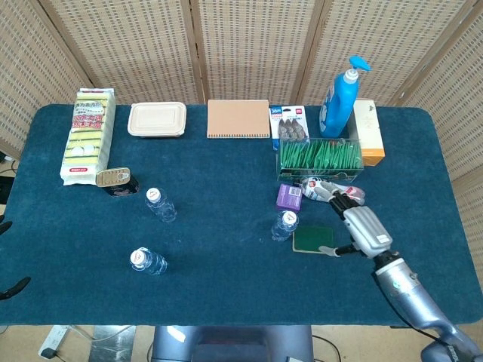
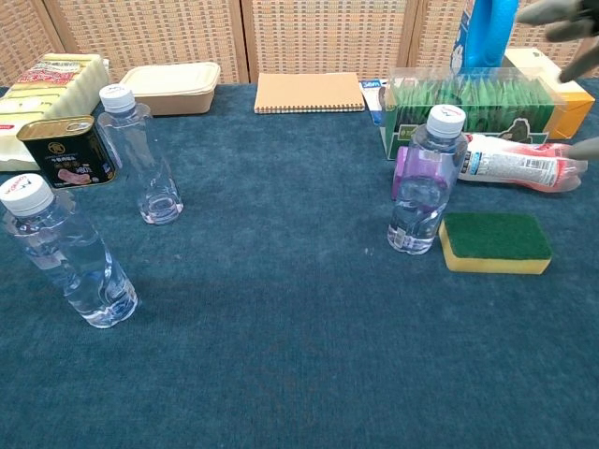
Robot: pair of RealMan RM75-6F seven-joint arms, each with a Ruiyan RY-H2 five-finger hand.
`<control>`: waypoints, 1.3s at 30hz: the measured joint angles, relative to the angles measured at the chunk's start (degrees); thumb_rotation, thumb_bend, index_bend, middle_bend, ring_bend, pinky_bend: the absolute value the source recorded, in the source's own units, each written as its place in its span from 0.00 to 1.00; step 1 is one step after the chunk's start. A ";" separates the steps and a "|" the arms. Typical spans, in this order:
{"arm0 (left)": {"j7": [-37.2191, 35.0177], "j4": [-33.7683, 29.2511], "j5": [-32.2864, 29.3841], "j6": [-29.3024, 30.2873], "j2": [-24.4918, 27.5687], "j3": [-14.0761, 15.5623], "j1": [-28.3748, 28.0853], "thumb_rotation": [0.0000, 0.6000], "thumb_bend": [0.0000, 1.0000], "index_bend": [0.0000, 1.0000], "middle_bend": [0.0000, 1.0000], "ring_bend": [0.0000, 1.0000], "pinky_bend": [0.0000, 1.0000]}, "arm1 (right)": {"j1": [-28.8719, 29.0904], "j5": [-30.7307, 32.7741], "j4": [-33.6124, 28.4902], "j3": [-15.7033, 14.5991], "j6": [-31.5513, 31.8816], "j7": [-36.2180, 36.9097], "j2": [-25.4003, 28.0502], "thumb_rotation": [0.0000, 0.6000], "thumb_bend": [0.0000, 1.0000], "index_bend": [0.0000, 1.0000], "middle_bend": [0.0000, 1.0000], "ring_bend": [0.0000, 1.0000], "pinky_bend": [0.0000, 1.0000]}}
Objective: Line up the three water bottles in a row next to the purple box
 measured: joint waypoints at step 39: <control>-21.48 29.81 7.72 -12.29 -36.99 2.48 -18.35 1.00 0.12 0.00 0.00 0.00 0.13 | -21.66 -16.03 10.98 -11.70 27.51 17.55 4.72 1.00 0.00 0.01 0.00 0.00 0.18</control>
